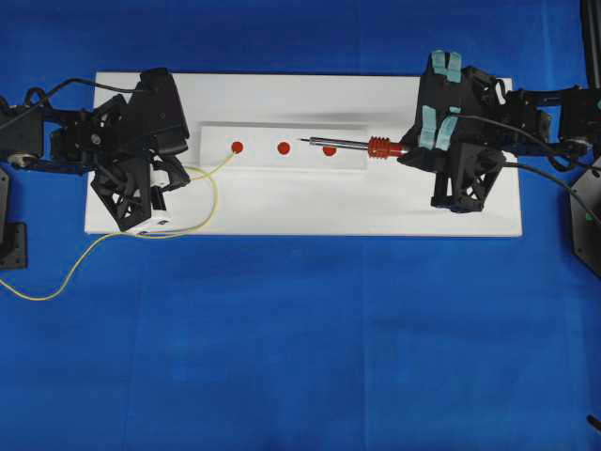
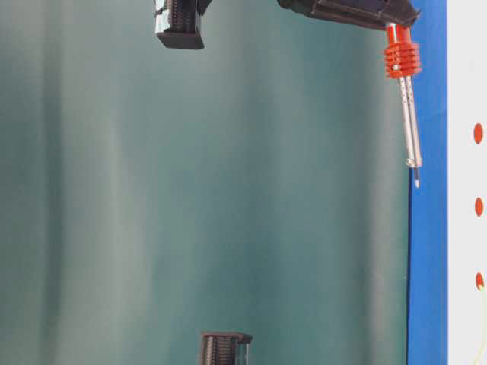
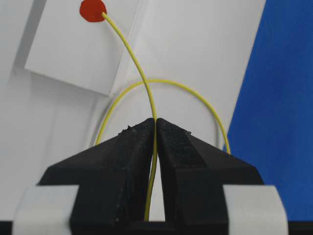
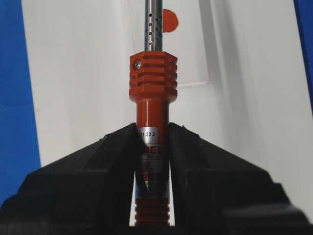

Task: Touch the tip of the soldering iron to the tip of the solder at the mark.
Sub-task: 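Place the solder wire tip on the left red dot with the left gripper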

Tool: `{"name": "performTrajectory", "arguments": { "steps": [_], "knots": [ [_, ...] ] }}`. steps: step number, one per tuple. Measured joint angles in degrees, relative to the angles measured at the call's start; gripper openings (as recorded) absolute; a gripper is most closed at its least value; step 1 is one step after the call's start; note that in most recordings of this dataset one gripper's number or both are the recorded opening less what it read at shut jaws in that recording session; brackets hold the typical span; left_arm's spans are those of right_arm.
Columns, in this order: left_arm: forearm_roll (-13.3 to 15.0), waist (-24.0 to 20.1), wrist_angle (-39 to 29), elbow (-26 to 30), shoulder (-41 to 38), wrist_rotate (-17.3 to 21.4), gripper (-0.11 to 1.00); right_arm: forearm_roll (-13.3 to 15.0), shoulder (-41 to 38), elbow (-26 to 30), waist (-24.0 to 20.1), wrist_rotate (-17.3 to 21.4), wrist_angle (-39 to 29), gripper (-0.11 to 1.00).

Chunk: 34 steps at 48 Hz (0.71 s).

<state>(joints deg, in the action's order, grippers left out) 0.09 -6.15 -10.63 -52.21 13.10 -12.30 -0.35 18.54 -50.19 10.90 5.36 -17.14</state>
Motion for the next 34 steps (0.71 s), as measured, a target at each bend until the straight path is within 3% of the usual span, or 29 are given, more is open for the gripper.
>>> {"name": "performTrajectory", "arguments": {
  "steps": [17,34],
  "knots": [
    [0.00,-0.26,-0.09,0.00,-0.09,-0.53,0.03,0.00,-1.67,1.32,0.09,0.00,0.09,0.06],
    [0.00,-0.44,-0.09,0.00,-0.18,-0.53,0.03,-0.09,-8.17,6.77,0.00,0.00,-0.88,0.06]
  ]
}}
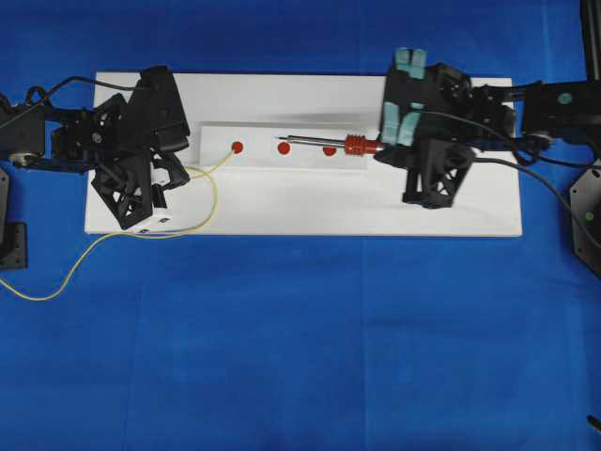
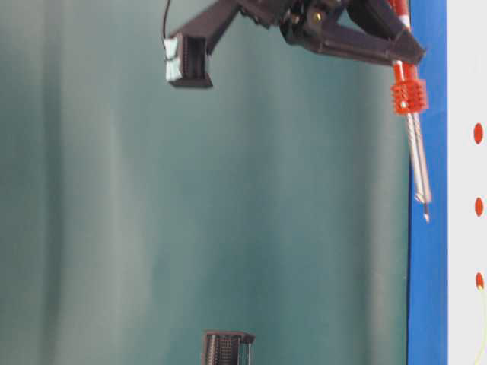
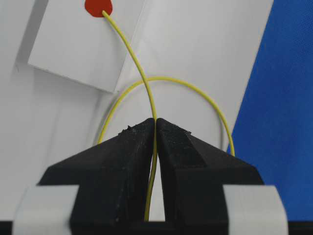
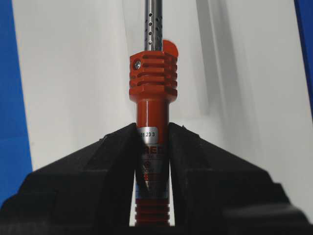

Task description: Touch the tip of the soldering iron to the tip of the solder at the mark.

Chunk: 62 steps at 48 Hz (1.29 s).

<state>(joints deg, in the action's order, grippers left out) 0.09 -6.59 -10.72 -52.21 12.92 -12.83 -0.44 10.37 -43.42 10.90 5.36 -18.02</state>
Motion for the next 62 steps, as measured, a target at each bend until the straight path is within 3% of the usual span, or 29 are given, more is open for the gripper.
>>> {"name": "performTrajectory", "arguments": {
  "steps": [25,62],
  "knots": [
    [0.00,-0.18,-0.09,-0.09,-0.18,0.00,0.03,2.55,-11.69,11.25,0.09,-0.09,-4.04,0.06],
    [0.00,-0.88,-0.44,0.53,-0.70,0.00,0.03,2.64,-13.36,11.95,-0.70,-0.26,-4.22,0.06]
  ]
}}
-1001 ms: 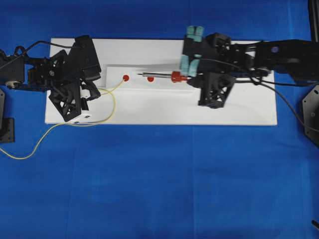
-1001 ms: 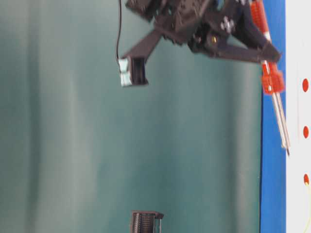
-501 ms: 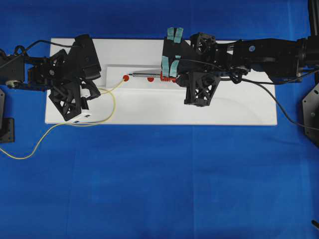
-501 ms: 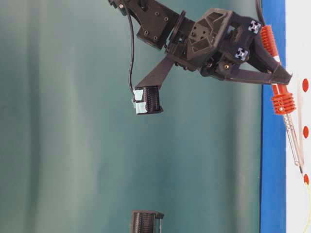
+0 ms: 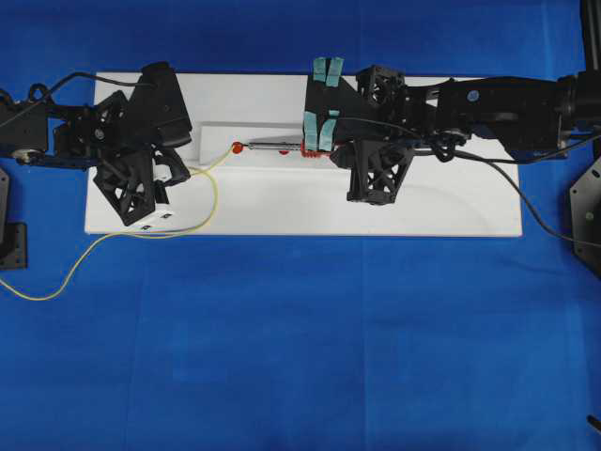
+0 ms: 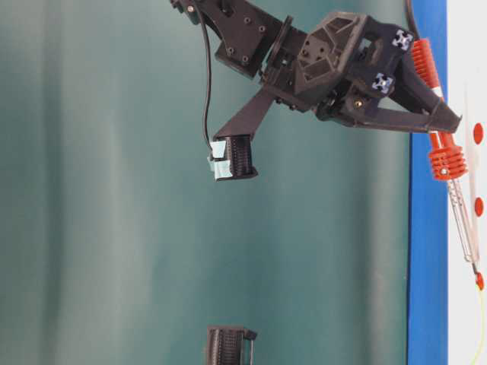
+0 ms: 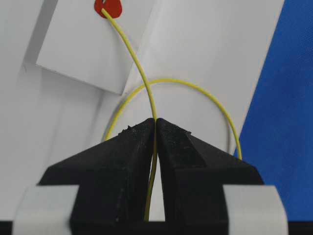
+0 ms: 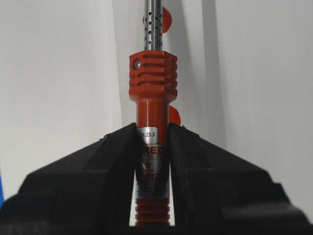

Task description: Touch the tip of the soldering iron to the tip of the solder at the mark.

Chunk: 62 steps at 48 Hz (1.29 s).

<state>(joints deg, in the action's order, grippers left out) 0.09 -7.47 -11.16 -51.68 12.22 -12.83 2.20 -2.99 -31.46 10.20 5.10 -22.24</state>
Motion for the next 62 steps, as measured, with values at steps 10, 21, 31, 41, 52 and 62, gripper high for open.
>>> {"name": "performTrajectory", "arguments": {
  "steps": [10,21,31,41,52,62],
  "knots": [
    [0.00,0.00,-1.14,0.53,-0.79,0.00,0.03,0.00,0.00,-0.09,-0.18,0.00,0.00,0.06],
    [0.00,0.00,-1.76,0.70,-0.88,0.00,0.03,0.00,0.00,-0.09,-0.18,0.00,-0.09,0.06],
    [0.00,0.00,-1.85,0.79,-0.88,0.18,0.03,0.00,0.00,-0.09,-0.18,0.00,0.00,0.06],
    [0.00,0.00,-1.85,1.32,-0.88,0.70,0.03,0.00,0.00,0.00,-0.18,0.00,0.00,0.06],
    [0.00,0.00,-2.20,1.41,-0.88,0.62,0.03,0.00,0.00,-0.09,-0.09,0.00,0.00,0.06],
    [0.09,0.00,-2.37,1.41,-0.97,0.62,0.03,0.00,0.00,0.00,-0.18,0.00,0.00,0.06]
  ]
}}
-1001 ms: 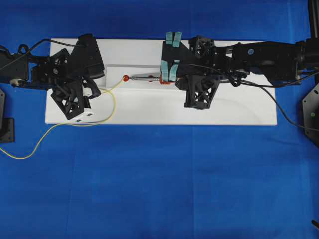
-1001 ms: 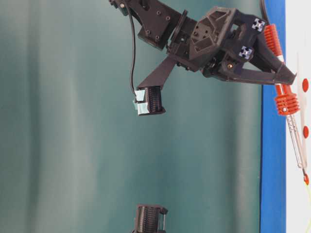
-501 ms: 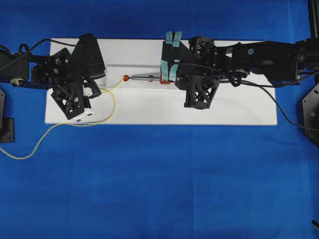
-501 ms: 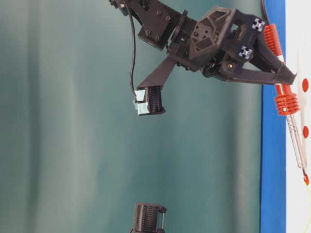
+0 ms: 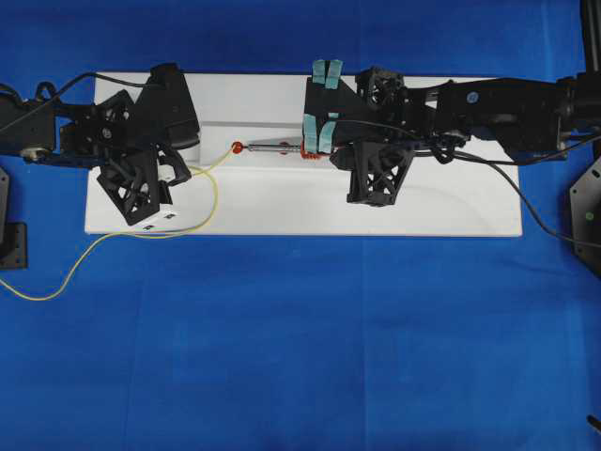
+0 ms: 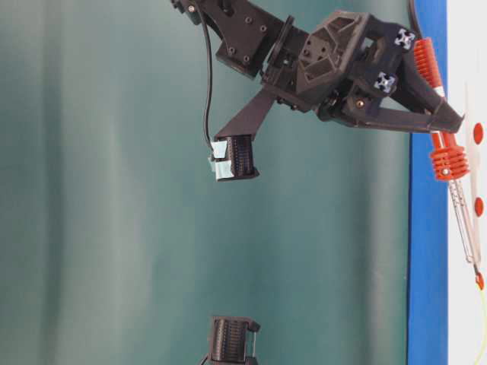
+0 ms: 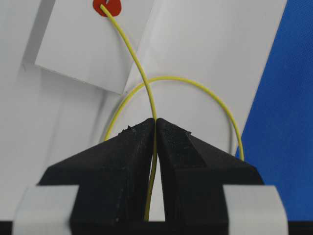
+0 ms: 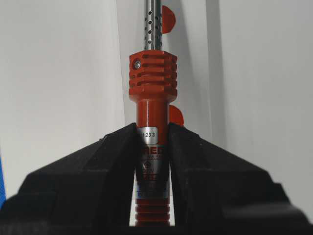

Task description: Touch the tip of the soldering iron to the tip of the solder at the mark.

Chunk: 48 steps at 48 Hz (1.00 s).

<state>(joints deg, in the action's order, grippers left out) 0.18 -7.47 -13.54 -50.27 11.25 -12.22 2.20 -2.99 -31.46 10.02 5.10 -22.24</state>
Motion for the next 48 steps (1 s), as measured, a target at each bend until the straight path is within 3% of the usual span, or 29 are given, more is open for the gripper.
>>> {"name": "performTrajectory", "arguments": {
  "steps": [35,48],
  "knots": [
    [-0.09,0.09,0.00,0.00,0.35,0.35,0.03,0.09,0.00,-0.09,0.00,0.00,-0.09,0.06],
    [-0.09,1.32,-3.08,-1.32,9.05,-0.35,0.03,0.09,0.00,0.00,0.00,0.00,-0.09,0.06]
  ]
}}
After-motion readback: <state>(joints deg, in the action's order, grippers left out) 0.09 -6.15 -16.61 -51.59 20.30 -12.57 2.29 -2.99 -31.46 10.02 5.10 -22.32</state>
